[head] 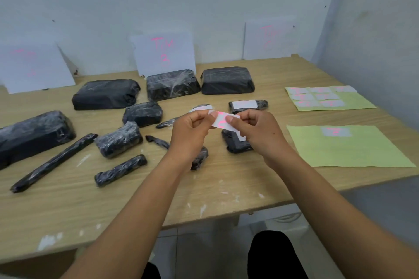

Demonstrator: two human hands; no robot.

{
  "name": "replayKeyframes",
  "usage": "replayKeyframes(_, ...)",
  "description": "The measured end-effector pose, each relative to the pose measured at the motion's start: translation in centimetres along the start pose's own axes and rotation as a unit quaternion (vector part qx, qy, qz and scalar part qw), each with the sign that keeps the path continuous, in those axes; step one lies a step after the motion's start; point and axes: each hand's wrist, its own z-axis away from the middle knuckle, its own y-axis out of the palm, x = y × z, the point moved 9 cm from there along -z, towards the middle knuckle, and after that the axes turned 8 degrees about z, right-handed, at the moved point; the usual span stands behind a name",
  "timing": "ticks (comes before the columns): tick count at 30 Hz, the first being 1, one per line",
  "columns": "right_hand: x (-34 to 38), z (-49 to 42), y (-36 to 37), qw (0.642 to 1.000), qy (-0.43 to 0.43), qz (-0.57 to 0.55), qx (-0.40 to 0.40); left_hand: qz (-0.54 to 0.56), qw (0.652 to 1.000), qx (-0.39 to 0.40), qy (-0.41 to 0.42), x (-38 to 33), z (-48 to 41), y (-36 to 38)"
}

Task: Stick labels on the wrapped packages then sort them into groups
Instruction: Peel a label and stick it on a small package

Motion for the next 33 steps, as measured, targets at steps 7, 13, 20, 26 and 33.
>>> replayKeyframes(7,0.1,1.2,3.7,1.0,0.015,-0.001,0.015,-0.082,0.996,-0.002,0.029,-0.3,1.0,-4.5)
replayKeyframes(13,0.4,1.7,5.3,0.997,0.003,0.077,0.006,-0.179,0.983,-0.017,0.019,0.5,1.3,-7.0)
replayKeyframes(20,0.3,1.6,6.1,0.99,0.003,0.14,0.005,-0.259,0.964,-0.056,0.003,1.0,1.7,-8.8)
replayKeyframes(26,0.7,2.0,6.3,0.977,-0.018,0.213,-0.01,-0.322,0.945,-0.058,0.005,0.9,1.9,-9.1)
replayKeyframes(33,0.2,3.2,6.2,0.975,0.0,0.223,-0.02,-0.402,0.914,-0.045,0.043,0.3,1.6,-8.2)
